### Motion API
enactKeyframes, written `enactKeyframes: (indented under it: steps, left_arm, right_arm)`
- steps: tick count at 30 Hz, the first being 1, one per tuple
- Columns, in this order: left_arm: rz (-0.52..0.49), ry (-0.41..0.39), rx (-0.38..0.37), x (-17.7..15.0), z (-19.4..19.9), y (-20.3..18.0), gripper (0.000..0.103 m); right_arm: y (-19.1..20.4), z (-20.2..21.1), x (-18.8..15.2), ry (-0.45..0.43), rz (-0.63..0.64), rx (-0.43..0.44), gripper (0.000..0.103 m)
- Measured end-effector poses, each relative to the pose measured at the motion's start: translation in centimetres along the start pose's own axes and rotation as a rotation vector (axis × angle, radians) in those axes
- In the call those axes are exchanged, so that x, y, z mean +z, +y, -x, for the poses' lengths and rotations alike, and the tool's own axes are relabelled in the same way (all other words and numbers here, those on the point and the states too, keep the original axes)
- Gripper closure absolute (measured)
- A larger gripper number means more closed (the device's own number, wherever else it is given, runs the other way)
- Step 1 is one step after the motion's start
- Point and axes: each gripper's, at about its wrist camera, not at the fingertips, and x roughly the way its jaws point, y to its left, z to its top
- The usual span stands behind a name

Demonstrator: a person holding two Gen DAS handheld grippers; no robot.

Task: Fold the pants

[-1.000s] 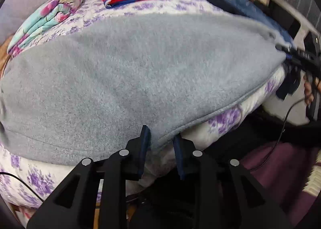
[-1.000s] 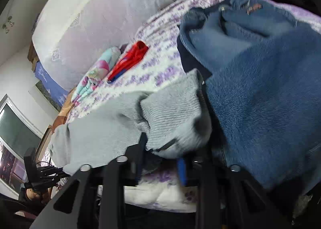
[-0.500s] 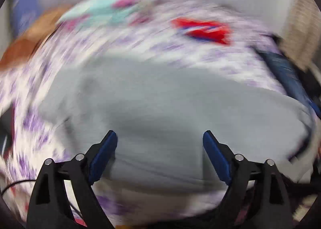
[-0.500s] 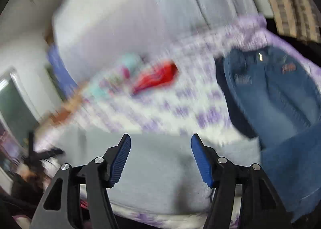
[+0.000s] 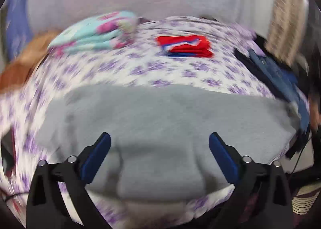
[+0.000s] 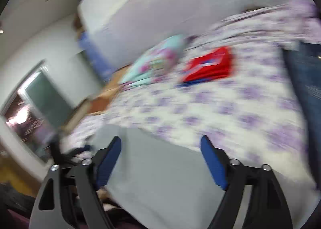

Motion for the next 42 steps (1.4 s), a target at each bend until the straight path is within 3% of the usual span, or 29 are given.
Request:
enactKeyframes:
  steps: [3,6,9,14,19,23,25,27,28,29,30,34,38,42]
  left_arm:
    - [-0.020,0.097,0.005,-0.3,-3.8,-1.4,0.007]
    - [0.032,0.190,0.025,-1.3,-7.0,-0.1,0.007]
    - [0.012,0.171,0.014,-1.8,-6.8,0.0,0.007]
    - [0.013,0.171,-0.040,-2.1,-6.2,0.7,0.007]
    - [0.028,0.183,-0.066,-1.8,-6.3,0.9,0.005]
    - [0.037,0.178,-0.066,-1.7,-6.4,0.9,0.005]
    - [0.044,0.174,-0.068,-1.7,-6.5,1.0,0.005]
    - [0.046,0.173,-0.069,-1.7,-6.5,1.1,0.005]
    - [0.047,0.173,-0.070,-1.7,-6.4,1.1,0.005]
    - [0.048,0.174,-0.068,-1.8,-6.3,1.2,0.005]
    - [0.047,0.175,-0.069,-1.9,-6.2,1.3,0.005]
    - [0.038,0.183,-0.067,-2.8,-5.4,1.5,0.005]
    - [0.039,0.186,-0.053,-3.4,-4.8,1.6,0.005]
    - [0.053,0.172,-0.047,-4.0,-4.3,1.8,0.005]
  right_arm:
    - [0.5,-8.4,2.9,0.193,-0.080,0.070,0.017]
    - [0.1,-15.0,4.3,0.332,-0.118,0.050,0.017]
    - [-1.5,-21.4,4.7,0.518,-0.206,0.145,0.017]
    - [-0.6,-25.3,3.2,0.702,-0.190,0.248,0.017]
    - [1.4,-26.2,2.0,0.836,-0.195,0.374,0.016]
    - [3.1,-26.7,2.3,0.815,-0.165,0.476,0.010]
    - [2.1,-27.6,1.9,0.778,-0.198,0.421,0.012]
    - [0.5,-27.2,2.2,0.664,-0.197,0.291,0.038]
    - [-0.2,-27.0,2.2,0.636,-0.217,0.258,0.067]
    - [-1.2,-26.4,2.3,0.601,-0.250,0.241,0.089]
    - [-1.8,-25.7,2.4,0.563,-0.266,0.235,0.094]
    - [-1.5,-23.3,2.0,0.482,-0.242,0.260,0.095]
    - [-0.9,-23.1,2.1,0.450,-0.156,0.145,0.096]
    - [-1.7,-23.2,2.5,0.462,-0.140,0.127,0.096]
